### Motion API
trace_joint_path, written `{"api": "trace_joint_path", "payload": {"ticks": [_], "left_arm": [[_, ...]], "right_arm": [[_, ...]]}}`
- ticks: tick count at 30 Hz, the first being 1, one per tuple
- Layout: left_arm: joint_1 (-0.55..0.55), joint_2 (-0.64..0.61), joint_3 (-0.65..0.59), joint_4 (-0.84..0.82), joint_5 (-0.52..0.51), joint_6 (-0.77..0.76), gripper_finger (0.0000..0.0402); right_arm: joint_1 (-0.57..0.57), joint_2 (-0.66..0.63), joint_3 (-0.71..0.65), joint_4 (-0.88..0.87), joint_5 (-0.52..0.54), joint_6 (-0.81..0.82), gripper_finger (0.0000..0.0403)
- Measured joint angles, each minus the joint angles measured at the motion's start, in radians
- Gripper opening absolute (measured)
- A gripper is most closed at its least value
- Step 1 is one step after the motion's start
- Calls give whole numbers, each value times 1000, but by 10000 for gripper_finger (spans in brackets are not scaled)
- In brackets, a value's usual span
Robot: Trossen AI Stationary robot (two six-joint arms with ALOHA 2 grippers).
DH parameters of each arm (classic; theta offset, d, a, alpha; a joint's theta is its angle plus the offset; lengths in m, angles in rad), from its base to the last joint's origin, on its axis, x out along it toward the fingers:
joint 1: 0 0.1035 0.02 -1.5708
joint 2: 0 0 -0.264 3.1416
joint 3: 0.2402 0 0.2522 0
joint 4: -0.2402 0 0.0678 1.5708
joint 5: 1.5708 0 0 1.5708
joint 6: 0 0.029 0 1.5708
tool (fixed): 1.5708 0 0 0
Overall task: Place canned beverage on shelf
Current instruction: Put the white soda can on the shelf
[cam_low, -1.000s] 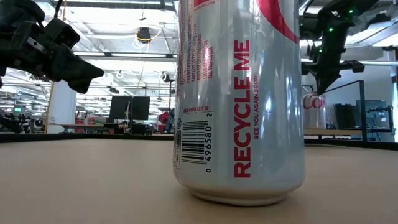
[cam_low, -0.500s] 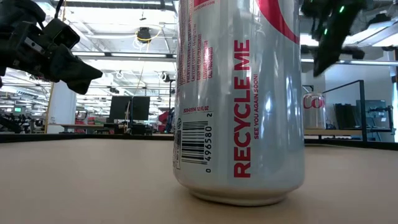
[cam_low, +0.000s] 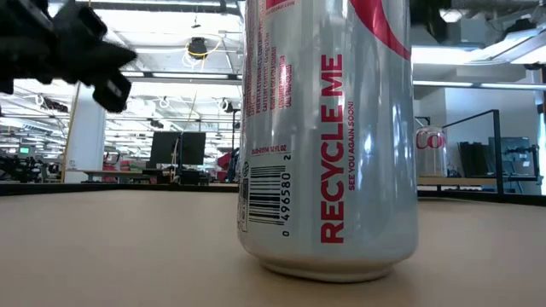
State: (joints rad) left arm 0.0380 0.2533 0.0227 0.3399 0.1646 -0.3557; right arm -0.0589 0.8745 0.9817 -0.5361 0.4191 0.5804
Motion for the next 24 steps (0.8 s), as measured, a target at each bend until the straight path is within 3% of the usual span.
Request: {"api": "trace_joint_path", "payload": {"ticks": [5,9,16,24], "left_arm": [[-249,228,4,304,-180,59,0],[-441,488,108,387,-314,112,0],[-632,957,496,357,-318,314,0],[-672,1326,890,112,-310,405,0]], "right_arm": [[201,71,0,165,19,-60,22],[287,121,0,190,50,-59,22],[351,175,0,191,83,-23,22],[421,178,0,189,84,-28,22]]}}
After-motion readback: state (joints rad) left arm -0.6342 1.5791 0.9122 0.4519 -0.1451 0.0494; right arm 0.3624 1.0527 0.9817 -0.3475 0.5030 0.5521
